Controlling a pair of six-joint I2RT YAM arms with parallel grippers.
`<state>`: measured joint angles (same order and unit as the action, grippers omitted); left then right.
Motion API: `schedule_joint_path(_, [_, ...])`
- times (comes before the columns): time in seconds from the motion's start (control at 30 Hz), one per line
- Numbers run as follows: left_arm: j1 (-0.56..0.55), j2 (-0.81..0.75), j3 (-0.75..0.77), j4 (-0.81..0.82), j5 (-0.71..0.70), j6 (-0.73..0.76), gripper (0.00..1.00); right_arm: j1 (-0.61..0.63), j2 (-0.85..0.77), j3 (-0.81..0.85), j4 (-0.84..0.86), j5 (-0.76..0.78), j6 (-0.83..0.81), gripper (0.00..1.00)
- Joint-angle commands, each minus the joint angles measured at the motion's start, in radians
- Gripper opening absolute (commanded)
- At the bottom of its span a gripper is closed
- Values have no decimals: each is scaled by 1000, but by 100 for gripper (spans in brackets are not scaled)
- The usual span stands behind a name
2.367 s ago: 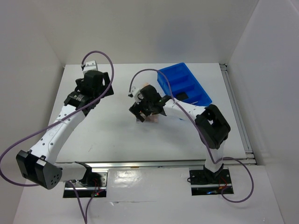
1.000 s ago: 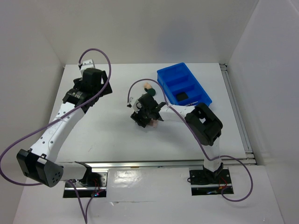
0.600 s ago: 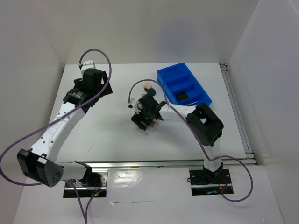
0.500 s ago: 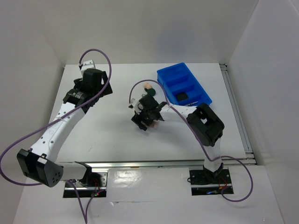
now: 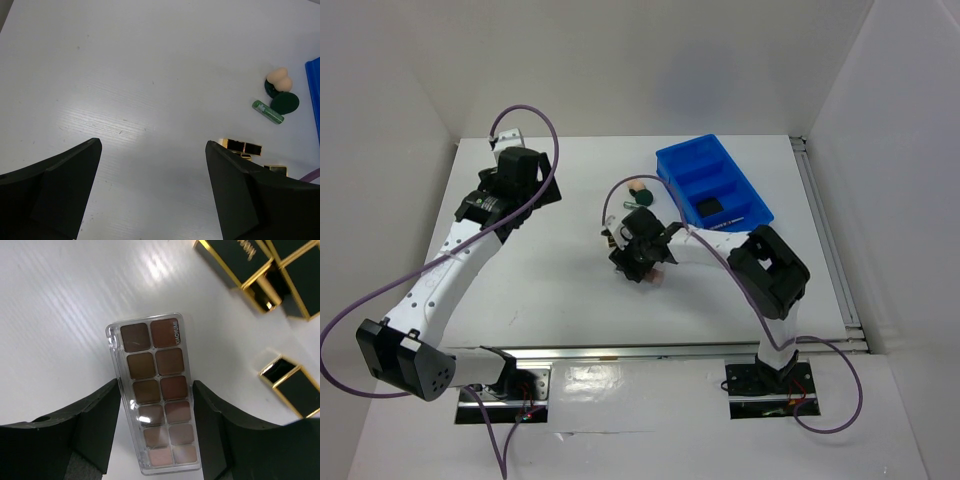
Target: Organize the makeup
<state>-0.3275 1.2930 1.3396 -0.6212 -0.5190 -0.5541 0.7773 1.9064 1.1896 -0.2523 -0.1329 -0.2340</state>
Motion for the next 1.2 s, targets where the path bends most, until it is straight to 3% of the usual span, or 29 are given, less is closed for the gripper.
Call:
schedule_joint_path(0.0, [4, -24, 0, 25, 5, -4, 100, 22, -93, -12, -59, 16, 22, 44])
schedule_joint_path(0.4, [13, -24, 0, 34, 25, -4, 100, -75, -332, 70, -45, 154, 192, 38])
schedule_joint_path(0.7, [13, -14, 9, 52, 34, -4, 100, -271, -320, 137, 33, 415, 363, 34])
schedule_joint_path(0.97, [22, -14, 0, 52, 43, 5, 100, -530, -251, 186, -36, 319, 718, 31])
schedule_joint_path(1.17, [22, -14, 0, 52, 34, 5, 100, -700, -357, -60, 180, 171, 1096, 31])
